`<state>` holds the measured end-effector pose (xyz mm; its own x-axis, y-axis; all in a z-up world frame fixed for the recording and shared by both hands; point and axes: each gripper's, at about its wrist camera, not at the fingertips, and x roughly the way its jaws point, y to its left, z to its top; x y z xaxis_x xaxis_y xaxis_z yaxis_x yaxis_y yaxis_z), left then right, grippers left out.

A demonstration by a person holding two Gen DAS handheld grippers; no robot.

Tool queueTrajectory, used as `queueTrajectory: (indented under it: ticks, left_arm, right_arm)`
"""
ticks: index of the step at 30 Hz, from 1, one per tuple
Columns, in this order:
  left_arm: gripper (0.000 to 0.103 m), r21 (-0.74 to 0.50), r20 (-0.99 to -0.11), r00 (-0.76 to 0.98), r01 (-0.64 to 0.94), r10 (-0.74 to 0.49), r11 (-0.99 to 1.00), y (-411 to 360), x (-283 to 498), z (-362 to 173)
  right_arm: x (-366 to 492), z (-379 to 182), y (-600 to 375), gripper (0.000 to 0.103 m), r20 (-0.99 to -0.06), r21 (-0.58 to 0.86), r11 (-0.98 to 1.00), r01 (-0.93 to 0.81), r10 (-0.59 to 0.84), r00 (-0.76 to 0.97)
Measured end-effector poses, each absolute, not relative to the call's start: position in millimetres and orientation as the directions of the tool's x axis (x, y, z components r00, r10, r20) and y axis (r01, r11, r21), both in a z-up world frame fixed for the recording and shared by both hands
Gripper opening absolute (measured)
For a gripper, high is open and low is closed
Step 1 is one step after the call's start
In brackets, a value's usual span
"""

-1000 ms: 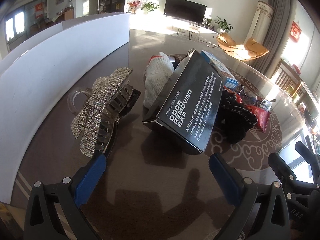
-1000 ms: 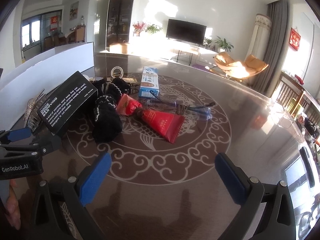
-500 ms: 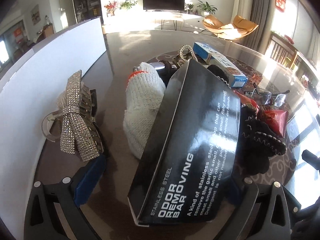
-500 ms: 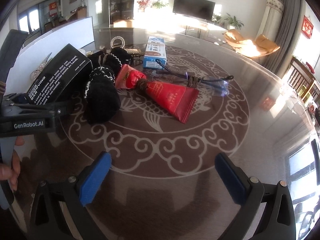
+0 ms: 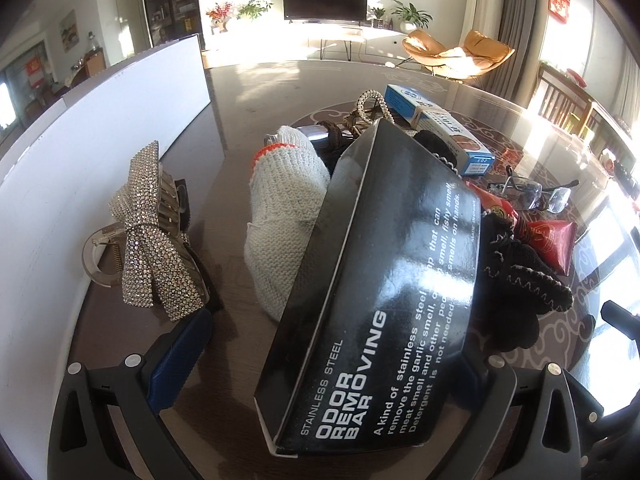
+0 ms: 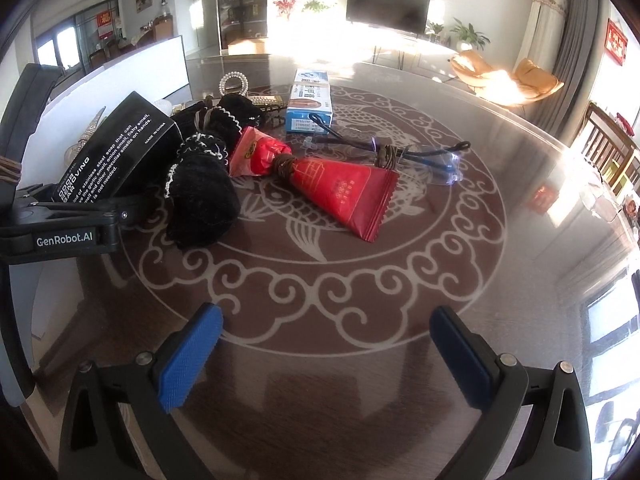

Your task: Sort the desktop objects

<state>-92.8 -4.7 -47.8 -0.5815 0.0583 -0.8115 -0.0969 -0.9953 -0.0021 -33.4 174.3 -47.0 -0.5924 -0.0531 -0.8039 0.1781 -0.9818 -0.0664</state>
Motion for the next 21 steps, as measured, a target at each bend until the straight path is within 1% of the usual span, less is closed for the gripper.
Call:
queueTrajectory:
  ticks: [21]
  left_arm:
    - [0.103,-0.002,-0.812,-0.581,-0.097,0.058,-0.995,-4.1,-93.0,-47.8]
  right_arm:
    - [-33.0,-46.4,172.7,0.103,-0.801,-0.081,-0.981,0.175,-0.04,-0.597]
